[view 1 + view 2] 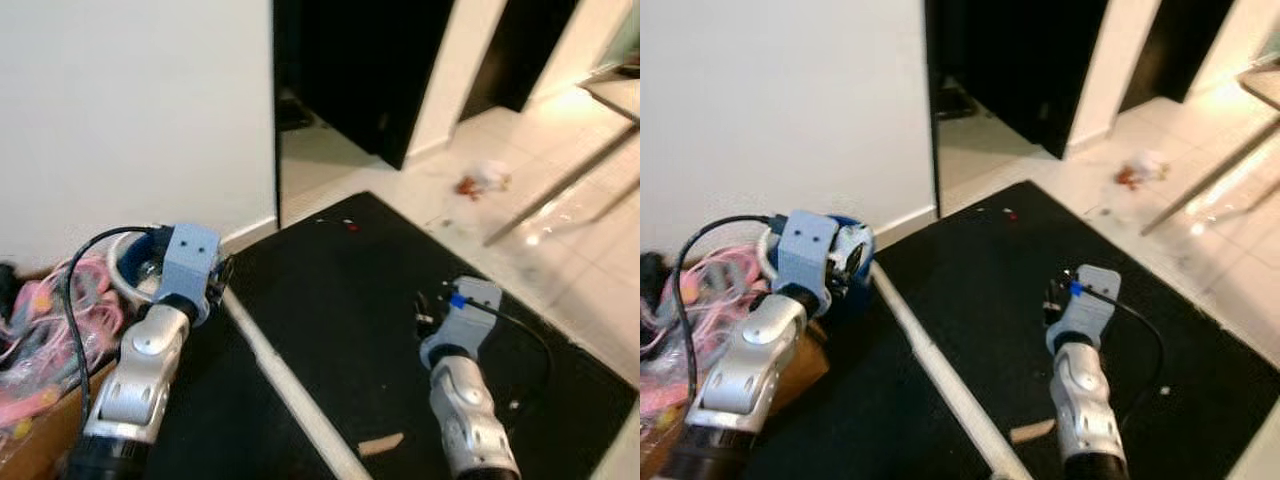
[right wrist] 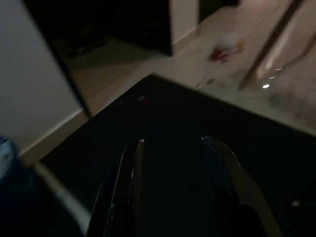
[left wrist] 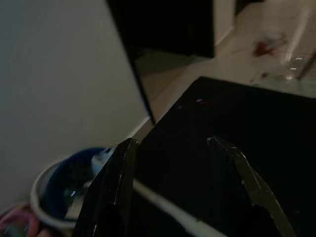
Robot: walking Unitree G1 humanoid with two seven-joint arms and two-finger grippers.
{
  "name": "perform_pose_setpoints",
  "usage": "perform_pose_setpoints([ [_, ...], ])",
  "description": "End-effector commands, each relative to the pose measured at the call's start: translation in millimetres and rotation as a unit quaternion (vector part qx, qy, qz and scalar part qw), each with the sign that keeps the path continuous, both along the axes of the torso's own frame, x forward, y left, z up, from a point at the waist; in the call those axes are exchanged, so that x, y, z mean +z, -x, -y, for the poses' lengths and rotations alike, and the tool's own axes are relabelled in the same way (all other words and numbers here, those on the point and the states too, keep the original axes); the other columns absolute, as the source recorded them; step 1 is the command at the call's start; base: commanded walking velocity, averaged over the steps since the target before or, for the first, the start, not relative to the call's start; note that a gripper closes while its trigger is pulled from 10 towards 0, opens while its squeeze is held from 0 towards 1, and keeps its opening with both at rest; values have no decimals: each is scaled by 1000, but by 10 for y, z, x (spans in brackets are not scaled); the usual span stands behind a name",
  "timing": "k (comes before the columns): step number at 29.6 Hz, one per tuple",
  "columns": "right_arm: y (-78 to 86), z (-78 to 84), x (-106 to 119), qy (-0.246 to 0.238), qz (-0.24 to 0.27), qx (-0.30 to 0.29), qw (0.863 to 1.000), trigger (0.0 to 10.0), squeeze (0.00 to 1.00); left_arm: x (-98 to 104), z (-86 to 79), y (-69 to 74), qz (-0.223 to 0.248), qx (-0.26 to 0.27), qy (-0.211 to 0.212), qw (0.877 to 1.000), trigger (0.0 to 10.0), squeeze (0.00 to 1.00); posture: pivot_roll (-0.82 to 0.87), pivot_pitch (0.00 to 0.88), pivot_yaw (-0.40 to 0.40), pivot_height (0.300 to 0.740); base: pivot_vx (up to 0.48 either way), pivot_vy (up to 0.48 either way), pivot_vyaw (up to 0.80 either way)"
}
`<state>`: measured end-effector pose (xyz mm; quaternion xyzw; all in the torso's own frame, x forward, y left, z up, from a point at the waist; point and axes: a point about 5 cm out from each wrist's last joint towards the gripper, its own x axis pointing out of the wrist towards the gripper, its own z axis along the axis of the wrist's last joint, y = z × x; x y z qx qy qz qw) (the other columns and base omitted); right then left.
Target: Picking trash to rubbish bin
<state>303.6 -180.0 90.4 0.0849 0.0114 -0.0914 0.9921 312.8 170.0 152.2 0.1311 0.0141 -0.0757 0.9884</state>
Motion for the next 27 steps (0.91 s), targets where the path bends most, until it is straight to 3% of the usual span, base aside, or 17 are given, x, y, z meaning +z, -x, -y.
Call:
perform_pose_setpoints([
  [1,28,-28,-60,-11,-10,2,1000,10000,0,-44,-18,16,-7,4,-3,1000,10000,0,1,132,16,740,0,0,-800],
  [27,29,29,-68,-13,-13,-11,1000,10000,0,-43,-37,-19,-7,17,16,1000,10000,0,-4,139,17,740,0,0,-800],
])
